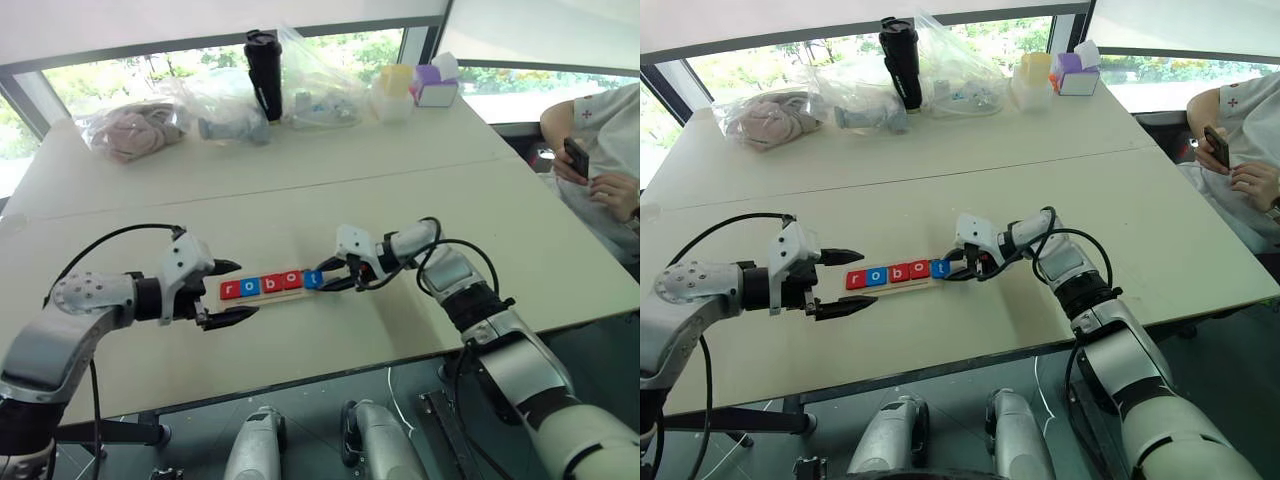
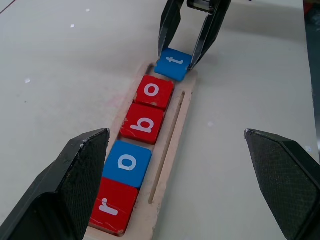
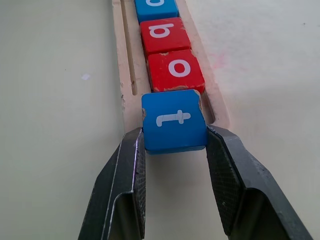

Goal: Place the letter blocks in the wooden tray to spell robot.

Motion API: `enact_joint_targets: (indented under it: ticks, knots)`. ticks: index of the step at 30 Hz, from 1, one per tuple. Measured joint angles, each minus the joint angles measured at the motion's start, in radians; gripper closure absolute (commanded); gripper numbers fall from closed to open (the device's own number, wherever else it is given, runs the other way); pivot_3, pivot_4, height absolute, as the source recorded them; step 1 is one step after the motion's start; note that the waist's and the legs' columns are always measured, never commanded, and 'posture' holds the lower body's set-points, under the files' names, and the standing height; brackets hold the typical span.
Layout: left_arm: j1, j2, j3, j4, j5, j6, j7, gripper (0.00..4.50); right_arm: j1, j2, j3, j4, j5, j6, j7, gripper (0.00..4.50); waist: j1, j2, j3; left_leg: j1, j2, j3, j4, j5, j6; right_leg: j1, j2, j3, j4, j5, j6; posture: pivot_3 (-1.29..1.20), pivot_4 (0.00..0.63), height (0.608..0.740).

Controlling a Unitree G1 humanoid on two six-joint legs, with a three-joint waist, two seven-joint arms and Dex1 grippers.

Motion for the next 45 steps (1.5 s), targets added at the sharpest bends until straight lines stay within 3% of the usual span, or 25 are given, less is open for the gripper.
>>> enact_joint_targets:
  ticks: [25, 31, 32, 39, 45]
  knots:
    - [0.010, 0.000, 0.001, -0.017, -0.017, 0.000, 0.021, 0.00, -0.078, 0.073, 0.006, 0.159, -0.039, -0.081, -0.039, 3.34, -0.001, 0.000, 0.000, 0.001, 0.000, 0.000, 0.000, 0.000, 0.000, 0.000, 0.000, 0.000, 0.001, 0.000, 0.000, 0.00, 0.150, 0.740]
    - [0.009, 0.000, 0.001, -0.016, -0.017, 0.000, 0.021, 0.00, -0.078, 0.074, 0.004, 0.158, -0.036, -0.080, -0.028, 0.34, -0.001, 0.000, 0.000, 0.001, 0.000, 0.000, 0.000, 0.000, 0.000, 0.000, 0.000, 0.000, 0.001, 0.000, 0.000, 0.00, 0.150, 0.740]
    - [0.009, 0.000, 0.001, -0.016, -0.017, 0.000, 0.021, 0.00, -0.078, 0.073, 0.004, 0.158, -0.036, -0.080, -0.027, 0.06, -0.001, 0.000, 0.000, 0.001, 0.000, 0.000, 0.000, 0.000, 0.000, 0.000, 0.000, 0.000, 0.001, 0.000, 0.000, 0.00, 0.150, 0.740]
    - [0.009, 0.000, 0.001, -0.010, -0.017, 0.000, 0.021, 0.00, -0.089, 0.073, -0.014, 0.158, -0.033, -0.080, -0.030, 0.06, -0.001, 0.000, 0.000, 0.001, 0.000, 0.000, 0.000, 0.000, 0.000, 0.000, 0.000, 0.000, 0.001, 0.000, 0.000, 0.00, 0.150, 0.740]
    - [0.008, 0.000, 0.001, -0.009, -0.017, 0.000, 0.021, 0.00, -0.143, 0.067, -0.122, 0.126, 0.040, -0.025, -0.039, 0.06, -0.001, 0.000, 0.000, 0.001, 0.000, 0.000, 0.000, 0.000, 0.000, 0.000, 0.000, 0.000, 0.001, 0.000, 0.000, 0.00, 0.150, 0.740]
